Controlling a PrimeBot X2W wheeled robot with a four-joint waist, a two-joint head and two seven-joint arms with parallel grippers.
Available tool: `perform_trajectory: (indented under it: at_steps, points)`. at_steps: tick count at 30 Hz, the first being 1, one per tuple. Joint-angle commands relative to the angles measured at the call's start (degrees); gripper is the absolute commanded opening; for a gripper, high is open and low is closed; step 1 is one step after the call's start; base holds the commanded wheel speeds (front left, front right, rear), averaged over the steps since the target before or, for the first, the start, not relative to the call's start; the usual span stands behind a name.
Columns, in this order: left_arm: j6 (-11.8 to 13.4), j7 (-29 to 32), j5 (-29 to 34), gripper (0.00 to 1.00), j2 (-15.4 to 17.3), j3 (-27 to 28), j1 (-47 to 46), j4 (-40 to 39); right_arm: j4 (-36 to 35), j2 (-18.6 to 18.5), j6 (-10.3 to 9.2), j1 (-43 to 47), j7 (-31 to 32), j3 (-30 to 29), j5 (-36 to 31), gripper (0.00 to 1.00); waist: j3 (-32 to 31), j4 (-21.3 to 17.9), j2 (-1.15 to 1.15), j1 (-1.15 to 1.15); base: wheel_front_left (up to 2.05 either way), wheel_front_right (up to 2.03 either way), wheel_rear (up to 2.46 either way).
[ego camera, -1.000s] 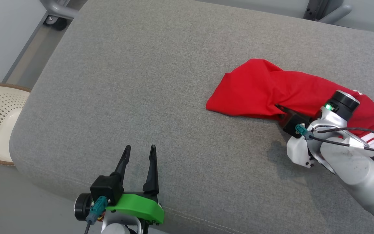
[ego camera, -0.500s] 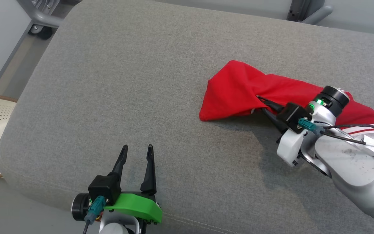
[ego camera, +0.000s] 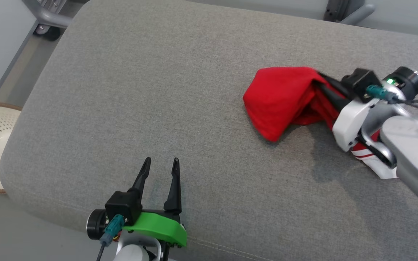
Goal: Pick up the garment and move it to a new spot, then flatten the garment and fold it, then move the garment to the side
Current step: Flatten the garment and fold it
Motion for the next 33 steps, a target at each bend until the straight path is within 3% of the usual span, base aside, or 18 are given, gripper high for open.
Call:
perform_trajectory:
  at_steps: [1,9,10,11,12,20,28,33]
  points:
    - [0.0,-0.2,-0.7,1.00,0.1,-0.6,-1.3,-0.1,4.3,-0.4,-0.10,-2.4,0.2,-1.7,1.2,0.00,2.0,2.3,0.00,0.00,0.00,0.00,0.00]
    - [0.9,-0.2,-2.2,1.00,0.1,-2.3,-2.3,-0.5,24.3,1.4,-0.09,-7.8,-0.8,-7.3,1.6,0.00,4.5,5.7,0.00,0.00,0.00,0.00,0.00]
    - [0.9,-0.2,-2.3,1.00,0.1,-2.3,-2.3,-0.5,26.0,1.8,-0.09,-8.1,-1.2,-7.8,1.8,0.07,4.6,5.7,0.00,0.00,0.00,0.00,0.00]
    - [1.1,-0.2,-2.3,1.00,0.1,-2.2,-2.2,-0.6,27.4,2.0,-0.09,-8.1,-1.8,-8.0,1.8,0.47,4.6,5.6,0.00,0.00,0.00,0.00,0.00]
    - [1.3,-0.2,-2.4,1.00,0.1,-2.0,-2.1,-0.7,28.4,2.3,-0.09,-8.1,-2.3,-7.9,1.7,1.00,4.7,5.4,0.00,0.00,0.00,0.00,0.00]
    - [1.6,-0.2,-1.4,1.00,0.1,-1.0,-1.9,-0.9,27.2,2.4,-0.09,-8.4,-6.1,-5.0,0.1,1.00,3.5,1.9,0.00,0.00,0.00,0.00,0.00]
    - [0.9,-0.2,0.2,1.00,0.1,0.2,-1.3,-0.6,14.8,0.6,-0.09,-5.0,-7.2,-1.1,-2.6,1.00,1.1,-2.3,0.00,0.00,0.00,0.00,0.00]
    - [0.3,-0.2,0.8,1.00,0.1,0.0,-1.9,-0.6,8.1,0.4,-0.09,-2.2,-7.2,3.4,-5.3,1.00,0.9,-2.4,0.00,0.00,0.00,0.00,0.00]
